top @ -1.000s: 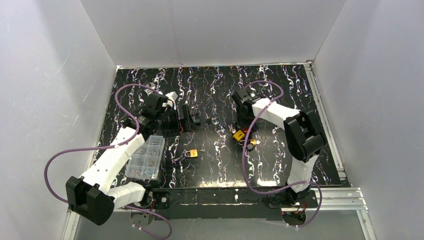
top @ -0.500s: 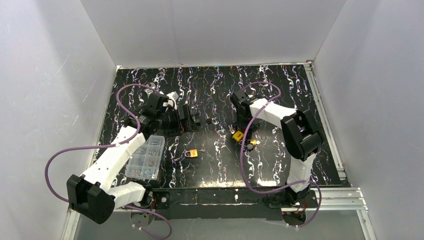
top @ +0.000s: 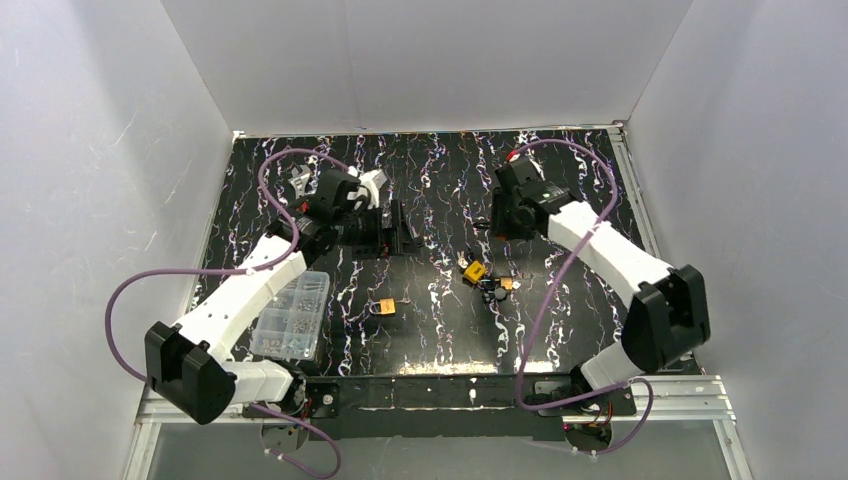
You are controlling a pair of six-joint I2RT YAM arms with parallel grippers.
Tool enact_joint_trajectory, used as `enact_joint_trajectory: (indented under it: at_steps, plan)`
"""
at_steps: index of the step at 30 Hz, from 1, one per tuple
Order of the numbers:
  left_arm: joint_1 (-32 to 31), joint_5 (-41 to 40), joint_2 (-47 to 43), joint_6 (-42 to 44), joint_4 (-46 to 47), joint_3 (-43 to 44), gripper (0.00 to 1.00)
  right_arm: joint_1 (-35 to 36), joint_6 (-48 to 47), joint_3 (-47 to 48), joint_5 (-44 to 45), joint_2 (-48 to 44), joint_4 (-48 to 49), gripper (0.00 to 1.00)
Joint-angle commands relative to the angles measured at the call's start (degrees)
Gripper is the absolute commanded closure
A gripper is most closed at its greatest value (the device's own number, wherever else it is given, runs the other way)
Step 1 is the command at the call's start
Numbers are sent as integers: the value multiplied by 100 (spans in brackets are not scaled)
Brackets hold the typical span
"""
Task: Lock with the key
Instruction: Pick up the lock from the center of the board, then lock the lock.
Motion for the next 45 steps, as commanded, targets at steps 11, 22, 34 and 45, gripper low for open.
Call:
enact_joint_trajectory:
  at_steps: [11,22,34,45]
  plan:
    - [-1470,-1079,-91,2292,1033,992,37,491,-331,709,-2614,-1837,-657,99]
    - [-1804,-945,-148,2573,1282,1174,42,791,-217,1314,-3243,-1872,-986,99]
    - [-1868,-932,-90,2455,1239,1215,57,931,-190,1574,-3126,-1657,-1106,99]
    - [-1867,-863,-24,2199,1156,1324,100,971,-169,1599,-2948,-1710,-1028,92]
